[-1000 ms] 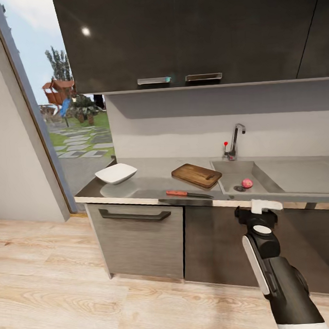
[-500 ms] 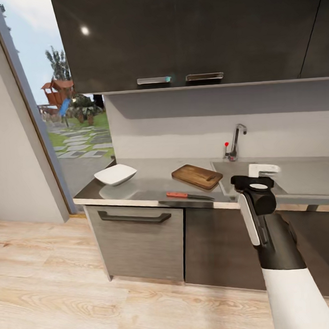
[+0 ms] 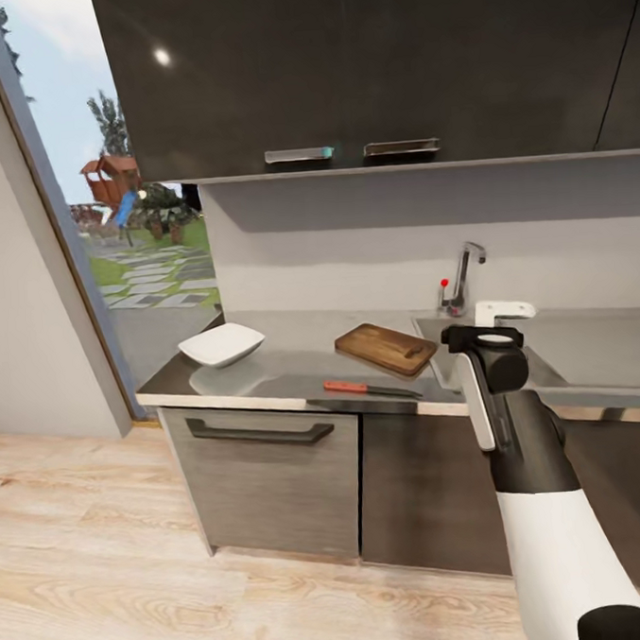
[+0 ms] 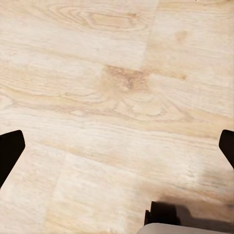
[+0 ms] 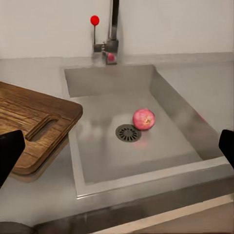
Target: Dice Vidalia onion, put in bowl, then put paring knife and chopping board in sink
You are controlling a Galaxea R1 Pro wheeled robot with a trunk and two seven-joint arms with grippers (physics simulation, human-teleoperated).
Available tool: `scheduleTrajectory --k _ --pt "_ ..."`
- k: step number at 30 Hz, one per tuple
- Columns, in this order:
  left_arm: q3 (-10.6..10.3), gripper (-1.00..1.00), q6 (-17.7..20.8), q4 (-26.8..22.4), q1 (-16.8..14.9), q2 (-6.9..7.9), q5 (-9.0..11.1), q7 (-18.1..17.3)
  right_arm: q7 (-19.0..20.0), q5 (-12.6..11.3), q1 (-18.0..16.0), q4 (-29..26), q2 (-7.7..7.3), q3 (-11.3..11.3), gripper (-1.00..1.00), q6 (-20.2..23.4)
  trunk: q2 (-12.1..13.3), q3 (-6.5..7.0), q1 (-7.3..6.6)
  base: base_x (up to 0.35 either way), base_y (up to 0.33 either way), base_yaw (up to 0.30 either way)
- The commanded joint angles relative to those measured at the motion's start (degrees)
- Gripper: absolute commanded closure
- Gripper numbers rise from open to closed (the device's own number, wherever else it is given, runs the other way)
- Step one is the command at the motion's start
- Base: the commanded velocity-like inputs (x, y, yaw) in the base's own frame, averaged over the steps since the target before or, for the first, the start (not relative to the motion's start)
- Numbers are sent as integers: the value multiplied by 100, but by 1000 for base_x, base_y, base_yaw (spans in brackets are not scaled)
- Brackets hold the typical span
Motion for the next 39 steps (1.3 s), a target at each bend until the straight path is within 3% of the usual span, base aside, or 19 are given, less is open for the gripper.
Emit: scheduleTrajectory --k 1,9,20,25,29,30,39 --pt "0 -100 -21 3 -3 0 25 -1 -20 3 -5 48 -4 -5 -100 27 -3 -6 1 123 0 0" --pt "0 -100 -21 3 -3 6 25 -1 -15 3 -5 320 -3 -153 -100 -221 -3 -6 1 190 0 0" --pt "-1 -100 -19 3 -3 17 25 0 -11 2 -6 716 6 -170 -100 -452 -3 -6 1 290 0 0" --pt "0 -100 -20 3 -3 17 25 1 -11 -5 -4 1010 -1 -204 -100 -765 -3 -6 1 317 0 0" --pt "0 -100 -21 3 -3 17 25 4 -2 -14 -3 1254 -4 -307 -100 -875 -3 -6 1 320 0 0" --pt "0 -100 -17 3 -3 17 25 6 8 -21 -5 1390 -3 -429 -100 -906 -3 -6 1 289 0 0" --pt "0 -100 -18 3 -3 17 25 7 16 -24 -3 1842 -26 -572 -100 -1342 -3 -6 1 244 0 0"
